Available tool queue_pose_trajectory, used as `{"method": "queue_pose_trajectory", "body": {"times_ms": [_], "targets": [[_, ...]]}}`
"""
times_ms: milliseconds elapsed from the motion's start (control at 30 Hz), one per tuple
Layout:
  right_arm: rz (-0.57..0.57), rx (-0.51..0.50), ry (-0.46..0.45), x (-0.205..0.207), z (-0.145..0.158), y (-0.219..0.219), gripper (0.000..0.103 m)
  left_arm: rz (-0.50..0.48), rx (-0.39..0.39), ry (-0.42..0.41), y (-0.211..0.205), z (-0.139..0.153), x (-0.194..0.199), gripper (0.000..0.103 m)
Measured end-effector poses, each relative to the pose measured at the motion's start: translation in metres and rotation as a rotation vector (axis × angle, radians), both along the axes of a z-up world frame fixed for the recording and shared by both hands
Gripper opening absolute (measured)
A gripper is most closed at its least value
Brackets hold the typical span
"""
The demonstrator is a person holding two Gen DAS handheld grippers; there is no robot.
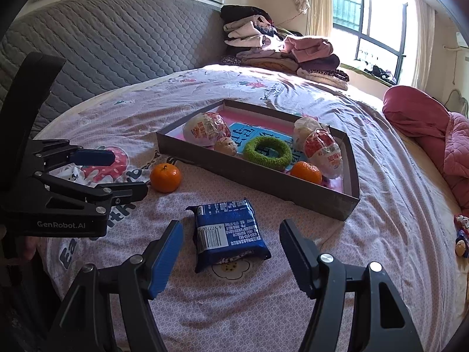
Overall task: Organize objects
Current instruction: 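Close left tool on the tangerine while right tool grasps the blue snack packet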
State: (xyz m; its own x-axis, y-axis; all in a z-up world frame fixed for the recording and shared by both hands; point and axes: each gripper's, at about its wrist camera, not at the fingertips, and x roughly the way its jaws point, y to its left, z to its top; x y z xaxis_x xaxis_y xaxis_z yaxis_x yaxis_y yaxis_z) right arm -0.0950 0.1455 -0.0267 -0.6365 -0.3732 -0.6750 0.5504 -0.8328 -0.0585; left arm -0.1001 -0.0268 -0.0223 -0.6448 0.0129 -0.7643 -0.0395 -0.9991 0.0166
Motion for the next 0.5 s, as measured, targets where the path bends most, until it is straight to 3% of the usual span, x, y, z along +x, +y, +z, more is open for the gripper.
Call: {"method": "queue_pose_trajectory", "body": {"times_ms": [500], "targets": [[0.035, 0.074, -0.022, -0.012, -0.018, -0.01, 0.067, -0.016, 0.01, -0.013, 0.003, -0.01, -0.008, 0.075]]}}
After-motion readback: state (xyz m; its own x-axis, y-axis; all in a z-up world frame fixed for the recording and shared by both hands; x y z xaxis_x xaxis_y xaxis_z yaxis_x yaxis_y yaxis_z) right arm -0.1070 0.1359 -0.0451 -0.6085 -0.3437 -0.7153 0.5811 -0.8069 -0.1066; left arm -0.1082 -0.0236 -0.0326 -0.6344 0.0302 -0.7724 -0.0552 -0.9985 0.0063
